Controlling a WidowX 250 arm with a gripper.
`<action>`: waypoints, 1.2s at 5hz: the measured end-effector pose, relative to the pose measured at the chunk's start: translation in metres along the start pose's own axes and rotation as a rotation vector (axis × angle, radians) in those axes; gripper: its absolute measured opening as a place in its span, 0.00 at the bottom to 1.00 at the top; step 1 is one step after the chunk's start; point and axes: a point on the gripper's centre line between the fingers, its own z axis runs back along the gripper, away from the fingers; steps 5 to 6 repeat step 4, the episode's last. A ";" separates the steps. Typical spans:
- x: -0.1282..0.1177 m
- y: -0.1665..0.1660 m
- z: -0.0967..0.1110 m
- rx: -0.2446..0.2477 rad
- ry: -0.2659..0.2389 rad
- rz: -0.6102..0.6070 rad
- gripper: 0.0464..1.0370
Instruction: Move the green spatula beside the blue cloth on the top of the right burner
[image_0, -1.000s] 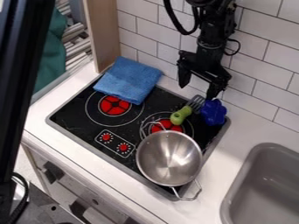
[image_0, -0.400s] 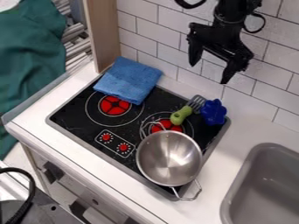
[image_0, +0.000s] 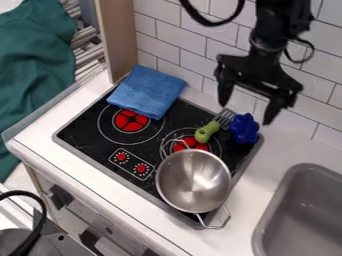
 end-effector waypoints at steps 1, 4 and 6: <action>-0.005 -0.011 0.007 -0.003 0.040 -0.008 0.97; -0.006 -0.012 0.007 -0.001 0.045 -0.011 0.97; -0.006 -0.012 0.007 -0.001 0.045 -0.011 0.97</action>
